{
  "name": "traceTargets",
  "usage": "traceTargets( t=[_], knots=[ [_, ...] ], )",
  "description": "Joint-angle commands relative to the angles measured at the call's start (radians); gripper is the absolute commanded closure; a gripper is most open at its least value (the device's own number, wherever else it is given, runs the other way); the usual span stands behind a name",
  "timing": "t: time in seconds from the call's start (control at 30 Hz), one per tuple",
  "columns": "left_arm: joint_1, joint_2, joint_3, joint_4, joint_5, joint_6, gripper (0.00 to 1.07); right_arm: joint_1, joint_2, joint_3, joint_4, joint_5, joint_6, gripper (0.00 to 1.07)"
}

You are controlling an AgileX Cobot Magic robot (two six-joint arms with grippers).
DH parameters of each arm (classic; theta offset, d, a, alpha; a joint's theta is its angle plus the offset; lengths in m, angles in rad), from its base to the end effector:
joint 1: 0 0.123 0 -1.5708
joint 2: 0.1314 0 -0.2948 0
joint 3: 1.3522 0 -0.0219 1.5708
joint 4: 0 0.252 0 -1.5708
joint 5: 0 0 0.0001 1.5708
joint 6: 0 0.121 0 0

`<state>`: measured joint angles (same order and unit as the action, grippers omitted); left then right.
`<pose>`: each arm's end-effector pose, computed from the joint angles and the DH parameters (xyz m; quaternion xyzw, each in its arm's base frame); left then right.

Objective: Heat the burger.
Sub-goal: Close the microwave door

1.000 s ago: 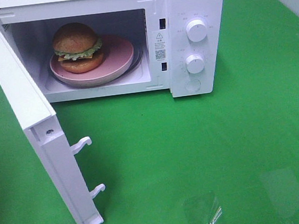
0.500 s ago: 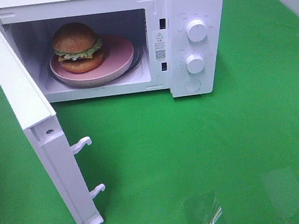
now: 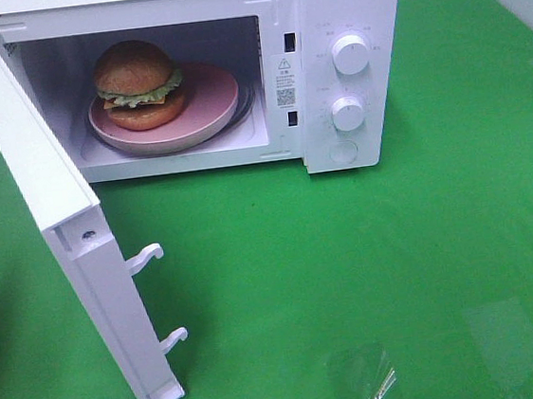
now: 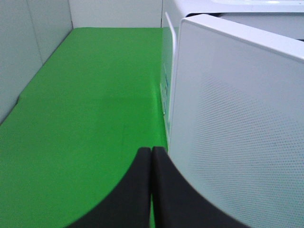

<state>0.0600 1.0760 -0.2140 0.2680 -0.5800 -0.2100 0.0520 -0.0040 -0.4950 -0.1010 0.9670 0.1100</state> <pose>0.2083 -0.0051 0.2127 0.0286 0.7765 -0.0328 0.6286 0.0179 -0.0091 0.2735 0.0235 0.8268 -0.0050 0.5620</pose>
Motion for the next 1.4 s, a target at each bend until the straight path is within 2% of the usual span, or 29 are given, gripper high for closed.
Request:
traceTargets(
  t=[0.03,0.1,0.13,0.17,0.2,0.37,0.47,0.5,0.6,0.63,0.67,0.73,0.8,1.03,1.1,1.17,1.4],
  knots=[
    [-0.005,0.034,-0.001,0.072,-0.065,-0.053,1.07,-0.006,-0.026,0.003,0.002,-0.008,-0.005,0.35],
    [-0.005,0.047,-0.001,0.098,-0.082,-0.068,1.07,-0.006,-0.026,0.003,0.002,-0.008,-0.005,0.35],
    [-0.005,0.078,-0.001,0.159,-0.143,-0.095,1.07,-0.006,-0.026,0.003,0.002,-0.008,-0.005,0.35],
    [-0.005,0.078,-0.001,0.159,-0.143,-0.095,1.07,-0.006,-0.026,0.003,0.002,-0.008,-0.005,0.35],
    [-0.005,0.107,-0.004,0.197,-0.186,-0.120,1.07,-0.006,-0.026,0.003,0.002,-0.008,-0.005,0.35],
    [-0.022,0.187,-0.054,0.258,-0.200,-0.165,1.07,-0.006,-0.026,0.003,0.002,-0.008,-0.005,0.35],
    [-0.056,0.208,-0.070,0.257,-0.198,-0.154,1.07,-0.006,-0.026,0.003,0.002,-0.008,-0.005,0.35],
    [-0.090,0.230,-0.084,0.246,-0.191,-0.131,1.07,-0.006,-0.026,0.003,0.002,-0.008,-0.005,0.35],
    [-0.106,0.244,-0.088,0.225,-0.191,-0.112,1.07,-0.006,-0.026,0.003,0.002,-0.008,-0.005,0.35],
    [-0.130,0.273,-0.092,0.160,-0.201,-0.090,1.07,-0.006,-0.026,0.003,0.002,-0.008,-0.005,0.35],
    [-0.130,0.273,-0.092,0.160,-0.201,-0.090,1.07,-0.006,-0.026,0.003,0.002,-0.008,-0.005,0.35],
    [-0.180,0.327,-0.092,0.077,-0.257,-0.050,1.07,-0.006,-0.026,0.003,0.002,-0.008,-0.004,0.35],
    [-0.207,0.352,-0.093,0.058,-0.277,-0.034,1.07,-0.006,-0.026,0.003,0.002,-0.008,-0.004,0.35],
    [-0.269,0.415,-0.114,-0.008,-0.287,-0.015,1.07,-0.006,-0.026,0.003,0.002,-0.008,-0.004,0.35],
    [-0.296,0.435,-0.134,-0.036,-0.292,-0.006,1.07,-0.006,-0.026,0.003,0.002,-0.008,-0.004,0.35],
    [-0.346,0.473,-0.183,-0.093,-0.293,0.026,1.07,-0.006,-0.026,0.003,0.002,-0.008,-0.004,0.35],
    [-0.389,0.519,-0.226,-0.145,-0.292,0.031,1.07,-0.006,-0.026,0.003,0.002,-0.008,-0.004,0.35]
  ],
)
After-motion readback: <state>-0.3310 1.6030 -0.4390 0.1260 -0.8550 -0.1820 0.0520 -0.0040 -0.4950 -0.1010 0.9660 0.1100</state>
